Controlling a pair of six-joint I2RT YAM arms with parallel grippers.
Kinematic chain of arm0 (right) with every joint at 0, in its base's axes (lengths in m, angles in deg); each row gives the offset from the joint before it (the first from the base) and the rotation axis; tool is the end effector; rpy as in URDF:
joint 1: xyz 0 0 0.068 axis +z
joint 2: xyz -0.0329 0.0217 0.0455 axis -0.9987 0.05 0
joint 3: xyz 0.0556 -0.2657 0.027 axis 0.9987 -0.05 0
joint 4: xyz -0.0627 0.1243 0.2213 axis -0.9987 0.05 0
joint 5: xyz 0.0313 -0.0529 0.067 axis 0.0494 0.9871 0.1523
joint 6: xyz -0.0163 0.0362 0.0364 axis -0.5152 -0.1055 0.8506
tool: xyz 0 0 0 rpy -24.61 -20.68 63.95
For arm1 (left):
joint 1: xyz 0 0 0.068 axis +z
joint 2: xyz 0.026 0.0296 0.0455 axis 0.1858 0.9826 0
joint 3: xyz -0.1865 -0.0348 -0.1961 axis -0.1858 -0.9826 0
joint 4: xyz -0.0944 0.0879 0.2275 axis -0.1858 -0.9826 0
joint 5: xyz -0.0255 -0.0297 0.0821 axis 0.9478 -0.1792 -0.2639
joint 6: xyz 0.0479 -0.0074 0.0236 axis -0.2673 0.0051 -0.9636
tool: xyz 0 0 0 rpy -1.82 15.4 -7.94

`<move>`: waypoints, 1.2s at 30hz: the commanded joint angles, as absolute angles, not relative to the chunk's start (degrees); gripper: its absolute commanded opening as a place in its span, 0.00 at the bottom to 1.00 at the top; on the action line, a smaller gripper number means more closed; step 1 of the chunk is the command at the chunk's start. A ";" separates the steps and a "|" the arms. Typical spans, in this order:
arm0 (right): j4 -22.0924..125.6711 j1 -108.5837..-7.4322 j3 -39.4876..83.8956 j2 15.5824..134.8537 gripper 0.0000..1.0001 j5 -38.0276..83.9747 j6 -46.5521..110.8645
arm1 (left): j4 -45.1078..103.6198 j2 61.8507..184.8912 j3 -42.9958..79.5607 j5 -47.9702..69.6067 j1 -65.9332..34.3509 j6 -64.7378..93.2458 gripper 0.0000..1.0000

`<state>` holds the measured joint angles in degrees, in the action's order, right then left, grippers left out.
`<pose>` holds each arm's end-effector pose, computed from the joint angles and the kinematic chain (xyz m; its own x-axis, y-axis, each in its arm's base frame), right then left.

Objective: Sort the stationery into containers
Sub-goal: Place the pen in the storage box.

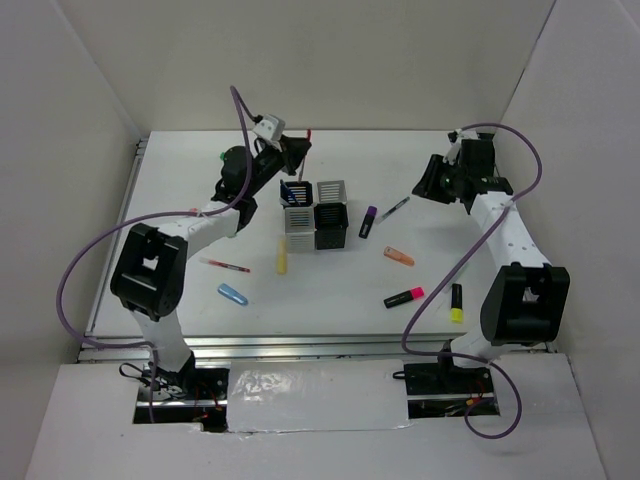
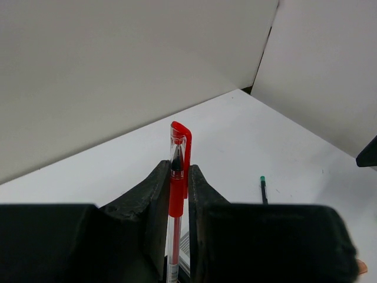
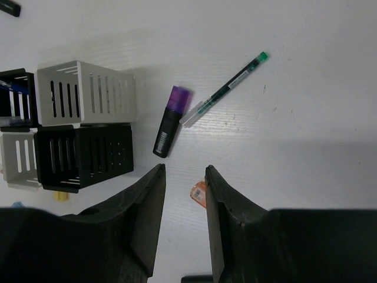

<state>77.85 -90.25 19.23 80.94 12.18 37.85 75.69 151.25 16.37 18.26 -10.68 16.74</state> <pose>0.3392 -0.0072 0.3050 -0.6775 0.2427 -0.6943 -0.0416 0.9298 0.3656 0.3906 -0.1633 0.3162 0.0972 -0.2894 -0.9523 0.6367 0.7535 -0.1640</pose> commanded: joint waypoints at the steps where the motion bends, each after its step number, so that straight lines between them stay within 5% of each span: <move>1: 78.09 -89.77 21.72 81.32 0.41 12.07 36.24 | 83.66 152.64 15.90 15.92 -10.91 18.76 0.02; 20: 78.35 -88.72 23.73 84.05 0.56 13.30 30.27 | 87.53 158.53 10.81 12.58 -10.65 20.78 0.18; 25: 79.23 -88.19 26.11 84.23 0.63 13.82 26.06 | 87.62 157.57 8.69 13.02 -10.30 20.96 0.31; 32: 78.35 -87.49 26.81 83.79 0.69 15.76 16.57 | 86.04 153.35 8.16 15.82 -9.42 21.13 0.62; 36: 81.85 -85.38 28.57 83.87 0.68 13.92 -2.88 | 82.80 150.01 10.26 19.33 -7.84 21.22 0.74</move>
